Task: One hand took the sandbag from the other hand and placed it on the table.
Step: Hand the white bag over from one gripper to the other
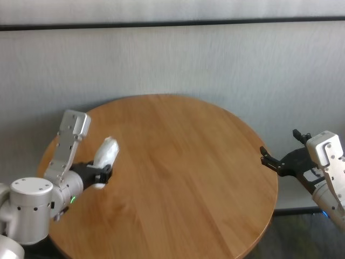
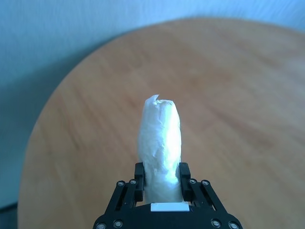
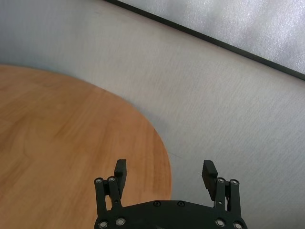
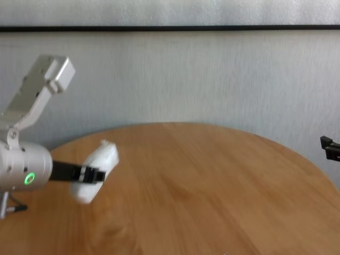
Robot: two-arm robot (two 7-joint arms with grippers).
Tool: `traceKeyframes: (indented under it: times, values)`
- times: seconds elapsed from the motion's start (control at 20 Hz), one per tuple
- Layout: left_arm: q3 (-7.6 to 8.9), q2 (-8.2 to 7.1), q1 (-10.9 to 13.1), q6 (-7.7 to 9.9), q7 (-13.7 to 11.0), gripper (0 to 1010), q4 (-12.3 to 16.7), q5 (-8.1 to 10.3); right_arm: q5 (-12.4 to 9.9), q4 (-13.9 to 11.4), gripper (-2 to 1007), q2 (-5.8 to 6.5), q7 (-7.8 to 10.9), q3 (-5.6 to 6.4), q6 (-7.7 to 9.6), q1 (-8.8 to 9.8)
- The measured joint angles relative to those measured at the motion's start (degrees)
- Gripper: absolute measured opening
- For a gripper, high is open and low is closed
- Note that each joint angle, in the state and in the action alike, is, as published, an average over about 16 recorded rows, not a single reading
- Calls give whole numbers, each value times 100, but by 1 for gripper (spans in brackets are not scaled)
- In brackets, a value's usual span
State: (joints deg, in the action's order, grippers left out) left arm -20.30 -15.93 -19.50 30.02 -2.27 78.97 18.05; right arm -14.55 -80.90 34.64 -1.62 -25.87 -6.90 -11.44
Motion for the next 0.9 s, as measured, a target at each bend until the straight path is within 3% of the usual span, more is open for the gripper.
traceKeyframes:
  times: [0.45,0.9]
  values:
    - [-108,42,-230,-647,-787,426,225,11,0,0,1001,0,0,0,0,0]
    - [-348,82,-483,-1077,-1567,410,354,90,0,0,1001,0,0,0,0,0]
